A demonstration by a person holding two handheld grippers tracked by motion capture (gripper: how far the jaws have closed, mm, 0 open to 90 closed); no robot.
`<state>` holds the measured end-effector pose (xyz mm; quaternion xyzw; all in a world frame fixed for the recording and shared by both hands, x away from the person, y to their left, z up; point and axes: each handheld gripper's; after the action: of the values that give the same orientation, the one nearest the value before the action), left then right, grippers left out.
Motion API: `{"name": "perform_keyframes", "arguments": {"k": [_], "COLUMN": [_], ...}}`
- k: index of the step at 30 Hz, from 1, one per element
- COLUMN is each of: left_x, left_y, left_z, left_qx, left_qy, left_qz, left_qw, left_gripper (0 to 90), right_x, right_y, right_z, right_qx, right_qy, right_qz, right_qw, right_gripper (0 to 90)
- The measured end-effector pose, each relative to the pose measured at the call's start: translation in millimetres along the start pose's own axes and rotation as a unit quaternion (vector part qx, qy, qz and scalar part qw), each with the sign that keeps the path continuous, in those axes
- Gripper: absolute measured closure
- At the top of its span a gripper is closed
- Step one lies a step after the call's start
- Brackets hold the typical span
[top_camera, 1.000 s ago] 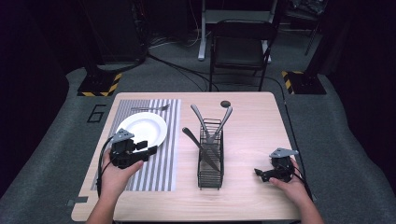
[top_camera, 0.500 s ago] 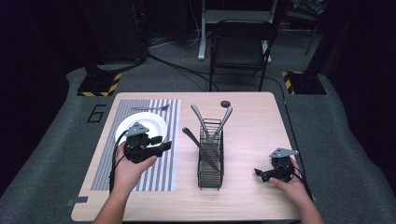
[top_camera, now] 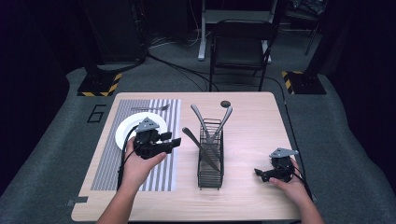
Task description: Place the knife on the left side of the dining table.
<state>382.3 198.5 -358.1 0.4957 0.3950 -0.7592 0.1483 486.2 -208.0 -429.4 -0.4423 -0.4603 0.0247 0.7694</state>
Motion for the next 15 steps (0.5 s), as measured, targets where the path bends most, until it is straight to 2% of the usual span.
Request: {"name": "perform_keyframes", "arguments": {"k": [15], "left_x": [-14.9], "left_y": [16.9], "left_z": [5.0], "left_qx": [0.008], "left_qy": [0.003], "left_qz": [-0.004], "left_qw": [1.0000], "left_gripper": [53.9], "right_x": [0.0], "right_y": [0.0], "right_z": [0.0], "right_qx": [0.000], "right_qy": [0.000], "right_qz": [0.000], "right_qw": [1.0000], "right_gripper": [0.0]}}
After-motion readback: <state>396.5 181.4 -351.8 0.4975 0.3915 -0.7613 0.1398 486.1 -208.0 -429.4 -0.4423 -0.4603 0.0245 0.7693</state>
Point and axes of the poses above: each handheld gripper's, and its own axes: y roughly forward along the jaws, x roughly out of its underside, z roughly to its right, and after that the axes turned 4 degrees about z, right-handed
